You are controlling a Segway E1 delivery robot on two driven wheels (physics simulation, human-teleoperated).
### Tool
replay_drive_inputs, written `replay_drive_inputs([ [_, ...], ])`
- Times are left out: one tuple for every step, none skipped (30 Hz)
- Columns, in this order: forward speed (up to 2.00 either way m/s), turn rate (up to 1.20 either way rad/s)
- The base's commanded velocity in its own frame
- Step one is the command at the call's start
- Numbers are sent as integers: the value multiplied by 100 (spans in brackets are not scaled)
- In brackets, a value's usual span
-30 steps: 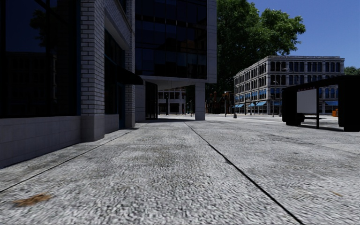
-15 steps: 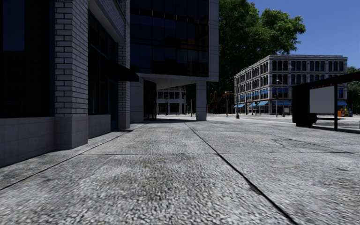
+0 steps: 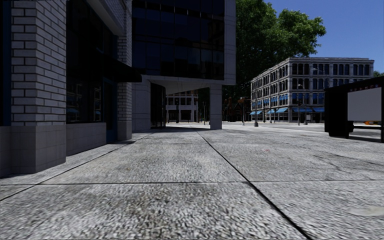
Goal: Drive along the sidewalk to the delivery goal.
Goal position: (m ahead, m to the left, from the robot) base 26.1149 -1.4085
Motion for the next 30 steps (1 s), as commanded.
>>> replay_drive_inputs([
  [200, 0],
  [200, 0],
  [200, 0],
  [200, 0],
  [200, 0],
  [200, 0],
  [200, 0],
  [200, 0],
  [200, 0],
  [200, 0],
  [200, 0],
  [200, 0],
  [200, 0],
  [200, 0],
  [200, 0],
  [200, 0],
  [200, 0],
  [200, 0],
  [200, 0],
  [200, 0],
  [200, 0],
  [200, 0],
  [200, 0],
  [200, 0],
  [200, 0],
  [200, 0],
  [200, 0],
  [200, 0],
  [200, 0],
  [200, 0],
])
